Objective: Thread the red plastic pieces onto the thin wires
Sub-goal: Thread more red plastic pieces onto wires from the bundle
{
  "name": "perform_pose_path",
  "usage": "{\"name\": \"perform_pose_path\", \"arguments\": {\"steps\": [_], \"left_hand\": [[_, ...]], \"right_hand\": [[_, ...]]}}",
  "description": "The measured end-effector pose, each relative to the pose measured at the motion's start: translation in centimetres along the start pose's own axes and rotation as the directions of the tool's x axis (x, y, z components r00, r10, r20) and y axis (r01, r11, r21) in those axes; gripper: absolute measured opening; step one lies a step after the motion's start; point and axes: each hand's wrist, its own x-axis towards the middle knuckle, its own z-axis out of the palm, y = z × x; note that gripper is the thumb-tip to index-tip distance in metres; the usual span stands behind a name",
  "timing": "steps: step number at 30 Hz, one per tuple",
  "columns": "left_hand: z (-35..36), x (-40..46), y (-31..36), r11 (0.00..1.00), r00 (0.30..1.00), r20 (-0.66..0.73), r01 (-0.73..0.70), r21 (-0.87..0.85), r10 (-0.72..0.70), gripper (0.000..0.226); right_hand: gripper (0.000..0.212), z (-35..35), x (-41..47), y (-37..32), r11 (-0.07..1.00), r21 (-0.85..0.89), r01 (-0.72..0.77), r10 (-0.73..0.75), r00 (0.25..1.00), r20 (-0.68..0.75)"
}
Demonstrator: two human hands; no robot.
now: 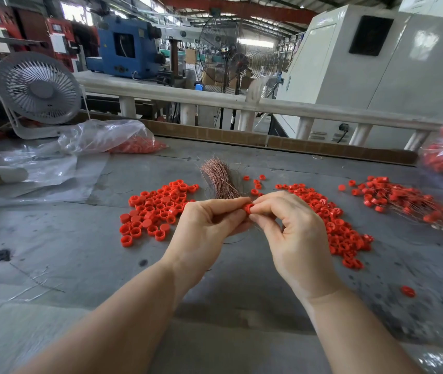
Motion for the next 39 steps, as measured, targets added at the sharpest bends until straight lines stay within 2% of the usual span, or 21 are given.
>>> {"name": "perform_pose_path", "arguments": {"steps": [6,13,19,28,34,39], "left_hand": [[0.02,0.0,0.09,1.0,1.0,-0.008,0.017,0.016,-0.017,0.028],[-0.13,0.13,0.46,0.99,0.993,-0.017,0.113,-0.08,-0.114,0.041],[-0.09,0.02,0.52,0.991,0.993,-0.025,0.11,-0.071,-0.112,0.024],[-0.22,-0.12,0.42,0.997,0.997,-0.029,0.075,-0.031,-0.075,0.024],[-0.34,-0.1,0.5,0.997,0.997,-0.028,0.07,-0.039,-0.071,0.017],[-0.38,0.01,0.57,0.991,0.997,-0.019,0.076,-0.114,-0.078,0.024]], "right_hand": [[0.004,0.07,-0.02,0.1,0.999,0.027,-0.023,0.023,1.0,0.003],[0.002,0.19,0.0,0.22,0.998,0.044,-0.047,0.047,0.999,-0.008],[0.004,0.16,-0.05,0.14,0.998,0.045,-0.047,0.047,0.999,-0.008],[0.003,0.2,-0.13,0.18,0.997,0.056,-0.05,0.05,0.999,-0.009],[0.003,0.23,-0.01,0.15,0.98,0.181,-0.089,0.092,0.996,-0.013],[0.005,0.11,0.16,-0.05,0.959,0.257,-0.122,0.127,0.992,-0.001]]}}
